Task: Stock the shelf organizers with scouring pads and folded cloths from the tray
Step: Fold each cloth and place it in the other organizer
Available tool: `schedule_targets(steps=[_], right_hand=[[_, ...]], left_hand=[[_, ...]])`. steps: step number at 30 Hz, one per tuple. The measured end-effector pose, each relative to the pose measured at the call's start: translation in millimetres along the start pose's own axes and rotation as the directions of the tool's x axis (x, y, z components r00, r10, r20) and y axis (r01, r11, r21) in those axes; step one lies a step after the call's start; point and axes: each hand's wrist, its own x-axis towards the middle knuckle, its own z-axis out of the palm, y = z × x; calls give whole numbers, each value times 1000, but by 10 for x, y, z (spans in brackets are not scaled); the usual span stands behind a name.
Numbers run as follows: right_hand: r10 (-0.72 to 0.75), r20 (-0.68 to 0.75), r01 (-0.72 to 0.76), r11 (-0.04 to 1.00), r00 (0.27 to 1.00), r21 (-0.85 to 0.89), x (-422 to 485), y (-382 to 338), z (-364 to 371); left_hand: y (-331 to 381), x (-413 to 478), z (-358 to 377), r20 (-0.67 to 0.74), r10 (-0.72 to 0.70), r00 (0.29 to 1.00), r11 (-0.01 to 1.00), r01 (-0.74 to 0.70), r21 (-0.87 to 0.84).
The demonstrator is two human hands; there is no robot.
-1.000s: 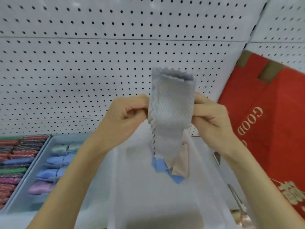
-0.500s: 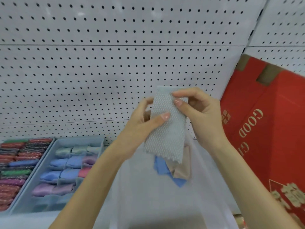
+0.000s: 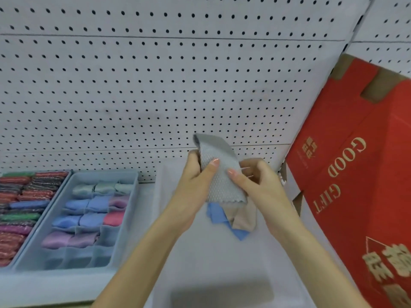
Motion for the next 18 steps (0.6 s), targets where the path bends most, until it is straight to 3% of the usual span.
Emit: schedule_targets(steps=[2,6,12,16,18], right_hand=[[-125,-124,108,985,984,-137,21,80,-15],[-162,-126,131,966,979,-223,46,221,-18],[101,-120,-111,991,988,-81,109,413,-81],[241,-25,-239,969,970,60,84,482,-104],[285,61,-288,956,957,54,71,513,-131]], left_hand=[[-99,-11,43,-43,-4,999,1000,3,-7],[-330,-44,137,-120,-5,993,1000,3,-12],[-653,-91,273,-206,-68,976,997,59,-48],[-839,-120,269,-221,-121,968,989,99,-107],[-908,-158,253,-178,-193,965,960,149,-236]])
